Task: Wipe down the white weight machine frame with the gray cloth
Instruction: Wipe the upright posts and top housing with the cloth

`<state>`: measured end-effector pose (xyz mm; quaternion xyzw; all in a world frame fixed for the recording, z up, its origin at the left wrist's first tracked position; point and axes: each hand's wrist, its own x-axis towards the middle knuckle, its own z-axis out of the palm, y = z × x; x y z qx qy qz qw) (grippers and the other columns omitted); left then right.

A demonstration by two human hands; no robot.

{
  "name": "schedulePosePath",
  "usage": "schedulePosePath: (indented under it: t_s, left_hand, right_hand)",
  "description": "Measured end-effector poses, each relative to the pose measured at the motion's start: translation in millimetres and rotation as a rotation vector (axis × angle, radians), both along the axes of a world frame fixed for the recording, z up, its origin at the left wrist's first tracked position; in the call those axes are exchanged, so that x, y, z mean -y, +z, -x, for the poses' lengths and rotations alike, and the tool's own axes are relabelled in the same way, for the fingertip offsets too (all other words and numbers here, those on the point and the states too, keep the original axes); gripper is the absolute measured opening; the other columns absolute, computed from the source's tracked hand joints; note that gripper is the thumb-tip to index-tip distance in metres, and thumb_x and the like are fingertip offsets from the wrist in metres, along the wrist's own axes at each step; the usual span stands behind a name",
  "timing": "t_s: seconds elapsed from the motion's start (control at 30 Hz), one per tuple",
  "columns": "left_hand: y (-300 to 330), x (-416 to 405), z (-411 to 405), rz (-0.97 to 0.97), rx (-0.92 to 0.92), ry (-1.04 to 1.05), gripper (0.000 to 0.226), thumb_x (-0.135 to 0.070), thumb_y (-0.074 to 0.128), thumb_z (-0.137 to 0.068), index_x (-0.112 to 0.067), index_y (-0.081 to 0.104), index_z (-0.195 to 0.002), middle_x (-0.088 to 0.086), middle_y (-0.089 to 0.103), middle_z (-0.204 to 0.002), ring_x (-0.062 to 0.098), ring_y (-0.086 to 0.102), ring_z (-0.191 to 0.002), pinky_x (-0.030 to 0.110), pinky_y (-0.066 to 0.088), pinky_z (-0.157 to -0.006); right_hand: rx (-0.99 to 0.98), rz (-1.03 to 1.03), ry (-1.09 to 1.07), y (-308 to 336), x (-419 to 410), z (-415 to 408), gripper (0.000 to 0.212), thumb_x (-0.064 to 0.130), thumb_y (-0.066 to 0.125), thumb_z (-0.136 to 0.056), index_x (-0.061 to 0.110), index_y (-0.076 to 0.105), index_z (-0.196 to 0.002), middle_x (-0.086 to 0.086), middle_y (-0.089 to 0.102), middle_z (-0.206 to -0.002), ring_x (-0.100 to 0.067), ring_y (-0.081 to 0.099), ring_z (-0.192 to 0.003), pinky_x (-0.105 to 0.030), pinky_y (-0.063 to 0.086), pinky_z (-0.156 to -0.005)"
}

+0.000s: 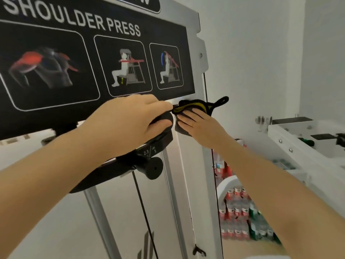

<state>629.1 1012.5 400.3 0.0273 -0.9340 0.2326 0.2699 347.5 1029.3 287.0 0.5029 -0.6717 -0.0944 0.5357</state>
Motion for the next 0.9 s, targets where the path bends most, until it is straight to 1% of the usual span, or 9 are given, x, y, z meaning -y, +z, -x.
schedulePosePath:
  t_s: [0.27, 0.33, 0.4, 0.43, 0.53, 0.57, 0.7, 0.8, 0.9]
  left_hand:
    - [-20, -7, 1, -0.092, -0.125, -0.002, 0.055, -0.036, 0.026, -0.086, -0.026, 0.039, -0.138, 0.000, 0.058, -0.118, 0.018, 0.052, -0.104, 0.024, 0.033, -0.079]
    - [-26, -8, 0, -0.113, -0.193, -0.026, 0.050, -0.033, 0.030, -0.090, -0.023, 0.039, -0.138, 0.002, 0.058, -0.120, 0.020, 0.052, -0.106, 0.022, 0.029, -0.078]
    - [-31, -9, -1, -0.155, -0.235, -0.030, 0.045, -0.026, 0.035, -0.095, -0.021, 0.038, -0.139, 0.002, 0.057, -0.125, 0.020, 0.051, -0.110, 0.017, 0.027, -0.078]
    - [-33, -9, 0, -0.162, -0.242, -0.025, 0.045, -0.025, 0.036, -0.096, -0.020, 0.036, -0.140, 0.001, 0.056, -0.127, 0.019, 0.050, -0.112, 0.017, 0.029, -0.079]
    - [-39, -9, 0, -0.189, -0.225, -0.008, 0.051, -0.033, 0.035, -0.093, -0.022, 0.031, -0.143, -0.002, 0.047, -0.137, 0.016, 0.046, -0.119, 0.022, 0.036, -0.090]
    - [-42, -10, -2, -0.199, -0.226, -0.007, 0.056, -0.038, 0.034, -0.089, -0.023, 0.030, -0.143, -0.003, 0.041, -0.142, 0.015, 0.043, -0.123, 0.022, 0.034, -0.092]
    - [-63, -12, -14, -0.112, -0.219, -0.081, 0.046, -0.039, 0.041, -0.090, -0.013, 0.055, -0.126, 0.011, 0.035, -0.146, 0.028, 0.035, -0.132, 0.031, 0.023, -0.101]
    - [-82, -10, -19, -0.033, -0.194, -0.095, 0.039, -0.032, 0.040, -0.087, -0.011, 0.065, -0.109, 0.015, 0.044, -0.139, 0.035, 0.035, -0.132, 0.040, 0.023, -0.104]
    - [-96, -7, -21, 0.006, -0.209, -0.079, 0.031, -0.021, 0.045, -0.086, -0.007, 0.067, -0.103, 0.019, 0.051, -0.131, 0.038, 0.048, -0.121, 0.044, 0.033, -0.100]
  right_hand:
    - [-0.105, -0.225, -0.001, -90, -8, 1, 0.045, 0.027, 0.058, -0.086, 0.022, 0.053, -0.130, 0.003, 0.049, -0.139, -0.022, 0.042, -0.131, -0.039, 0.023, -0.112]
    - [-0.098, -0.325, -0.074, -120, -12, -4, 0.045, 0.026, 0.054, -0.088, 0.024, 0.050, -0.133, 0.004, 0.044, -0.142, -0.021, 0.037, -0.134, -0.039, 0.015, -0.114]
    - [-0.115, -0.491, -0.114, -138, -15, -4, 0.047, 0.020, 0.044, -0.093, 0.020, 0.039, -0.140, 0.000, 0.033, -0.150, -0.024, 0.025, -0.140, -0.040, -0.002, -0.113]
    - [-0.120, -0.512, -0.102, -137, -16, -6, 0.046, 0.020, 0.047, -0.092, 0.020, 0.041, -0.138, 0.000, 0.034, -0.149, -0.023, 0.026, -0.139, -0.040, -0.002, -0.113]
    - [-0.132, -0.346, -0.003, -106, -15, -6, 0.042, 0.030, 0.075, -0.071, 0.028, 0.067, -0.112, 0.008, 0.061, -0.124, -0.016, 0.055, -0.119, -0.035, 0.036, -0.106]
    - [-0.103, -0.274, 0.028, -92, -13, -4, 0.041, 0.030, 0.074, -0.070, 0.027, 0.068, -0.111, 0.007, 0.063, -0.122, -0.016, 0.057, -0.117, -0.035, 0.040, -0.104]
    - [-0.129, -0.015, 0.025, -44, -13, -1, 0.038, 0.023, 0.053, -0.086, 0.022, 0.060, -0.124, 0.001, 0.055, -0.133, -0.022, 0.048, -0.125, -0.042, 0.032, -0.108]
    - [-0.042, 0.022, -0.021, -48, -12, -12, 0.038, 0.023, 0.059, -0.084, 0.022, 0.062, -0.121, 0.000, 0.056, -0.132, -0.023, 0.050, -0.124, -0.043, 0.034, -0.107]
    - [-0.059, -0.050, -0.070, -82, -15, -18, 0.042, 0.028, 0.064, -0.080, 0.025, 0.061, -0.122, 0.004, 0.056, -0.132, -0.020, 0.050, -0.124, -0.040, 0.035, -0.107]
